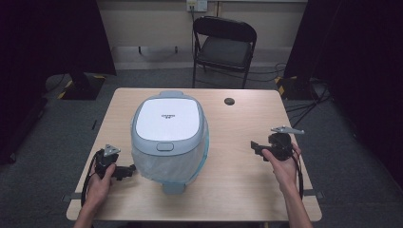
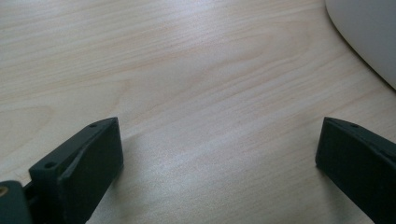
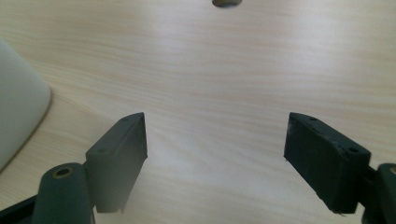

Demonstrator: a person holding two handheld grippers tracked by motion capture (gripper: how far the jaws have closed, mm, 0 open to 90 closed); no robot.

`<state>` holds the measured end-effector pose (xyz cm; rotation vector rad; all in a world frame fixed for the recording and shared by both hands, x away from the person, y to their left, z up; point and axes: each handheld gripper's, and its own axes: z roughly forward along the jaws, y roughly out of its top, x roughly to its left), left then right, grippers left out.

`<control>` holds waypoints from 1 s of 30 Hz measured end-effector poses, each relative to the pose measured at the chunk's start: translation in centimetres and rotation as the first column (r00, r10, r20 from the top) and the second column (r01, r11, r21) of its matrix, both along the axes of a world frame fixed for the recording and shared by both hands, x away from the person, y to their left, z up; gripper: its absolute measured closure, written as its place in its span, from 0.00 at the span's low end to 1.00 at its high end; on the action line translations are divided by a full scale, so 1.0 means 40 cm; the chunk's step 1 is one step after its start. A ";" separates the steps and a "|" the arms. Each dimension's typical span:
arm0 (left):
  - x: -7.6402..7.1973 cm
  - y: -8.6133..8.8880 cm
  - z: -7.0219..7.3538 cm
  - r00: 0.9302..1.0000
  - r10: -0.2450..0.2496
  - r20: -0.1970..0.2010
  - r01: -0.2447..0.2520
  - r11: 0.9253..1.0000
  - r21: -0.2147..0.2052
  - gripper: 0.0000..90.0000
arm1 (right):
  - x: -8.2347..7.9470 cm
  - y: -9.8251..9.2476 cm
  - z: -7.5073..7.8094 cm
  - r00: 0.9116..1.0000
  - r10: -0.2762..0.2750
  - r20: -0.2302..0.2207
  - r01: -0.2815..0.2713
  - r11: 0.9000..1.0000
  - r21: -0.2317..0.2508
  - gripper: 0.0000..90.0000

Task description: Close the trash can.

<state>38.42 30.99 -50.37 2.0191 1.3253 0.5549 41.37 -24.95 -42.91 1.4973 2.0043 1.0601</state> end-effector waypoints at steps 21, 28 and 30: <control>0.000 0.000 0.000 1.000 0.000 0.000 0.000 1.000 -0.001 0.00 | 0.008 -0.069 -0.148 0.988 -0.080 -0.134 0.065 0.992 -0.109 0.22; 0.000 0.000 0.000 1.000 0.000 0.000 0.000 1.000 0.000 0.00 | -0.014 -0.051 -0.171 0.994 -0.099 -0.043 0.092 0.986 -0.141 0.19; 0.000 0.000 0.000 1.000 0.000 0.000 0.000 1.000 0.000 0.00 | -0.016 -0.054 -0.175 0.995 -0.093 -0.028 0.088 0.987 -0.134 0.19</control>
